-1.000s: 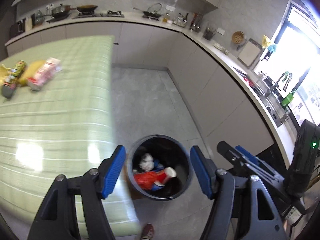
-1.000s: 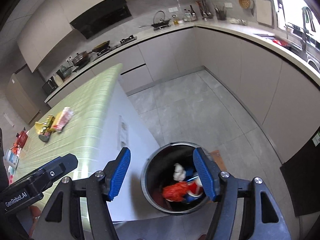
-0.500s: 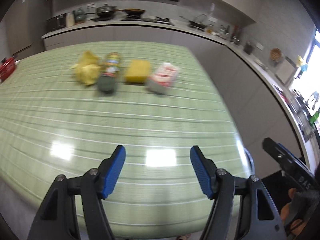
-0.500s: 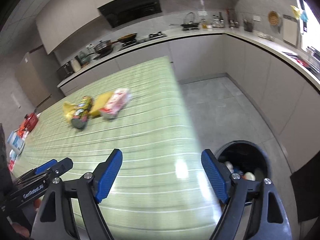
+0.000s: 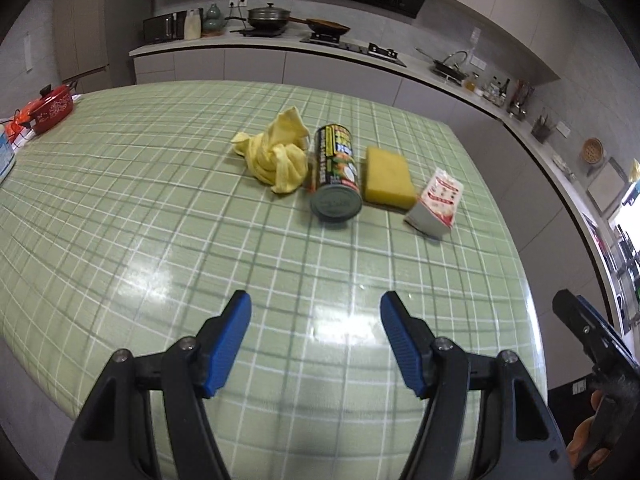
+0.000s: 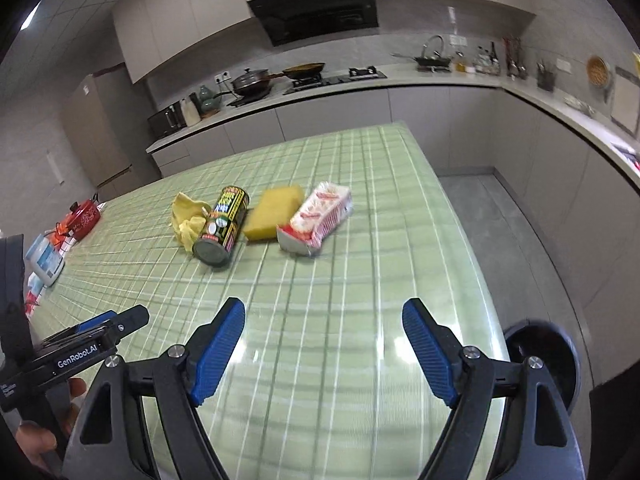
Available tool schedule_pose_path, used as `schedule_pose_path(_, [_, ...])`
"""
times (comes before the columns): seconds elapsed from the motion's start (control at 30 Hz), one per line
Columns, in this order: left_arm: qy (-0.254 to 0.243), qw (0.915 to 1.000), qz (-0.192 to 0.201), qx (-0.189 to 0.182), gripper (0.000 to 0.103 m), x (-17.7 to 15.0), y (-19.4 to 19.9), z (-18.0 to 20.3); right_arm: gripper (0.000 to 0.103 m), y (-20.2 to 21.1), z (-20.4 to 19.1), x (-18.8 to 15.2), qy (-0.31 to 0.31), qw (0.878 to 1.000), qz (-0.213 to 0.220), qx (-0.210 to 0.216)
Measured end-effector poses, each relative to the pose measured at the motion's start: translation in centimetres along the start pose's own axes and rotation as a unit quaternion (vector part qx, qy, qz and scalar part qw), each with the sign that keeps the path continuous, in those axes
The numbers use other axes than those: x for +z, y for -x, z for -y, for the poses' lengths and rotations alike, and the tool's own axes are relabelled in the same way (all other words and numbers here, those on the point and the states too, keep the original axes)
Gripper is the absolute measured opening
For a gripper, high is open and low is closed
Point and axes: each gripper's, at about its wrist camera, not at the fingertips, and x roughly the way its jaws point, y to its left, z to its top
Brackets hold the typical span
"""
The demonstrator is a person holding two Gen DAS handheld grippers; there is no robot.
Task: Collect trash
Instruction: 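Move both open tools back toward the remaining items on the table, then grasp the coconut drink can with the left tool while the right tool grasps the milk carton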
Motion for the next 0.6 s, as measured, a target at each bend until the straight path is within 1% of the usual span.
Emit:
schedule_pose_path(0.17, [-0.011,0.9999,0.003,0.011,0.068,2.2,-1.5,0.7,0.083,-2.2,0.5,2.2,-0.007,1.000,0.000,0.018])
schedule_pose_path(0.3, [-0.008,0.9999,0.003,0.010,0.068,3.4,-2.6,1.5,0.083,-3.8,0.5,3.4,-0.006,1.000,-0.005,0.014])
schedule_pose_path(0.4, [-0.019,0.9998,-0.002,0.010,0.068,4.2,-3.5,2.2,0.083,-4.8,0.2,3.9,-0.006,1.000,-0.012,0.010])
schedule_pose_path(0.6, [-0.040,0.9991,-0.013,-0.006,0.068,6.4,-5.6,2.6,0.083,-7.1,-0.6,4.6,-0.020,1.000,-0.021,-0.001])
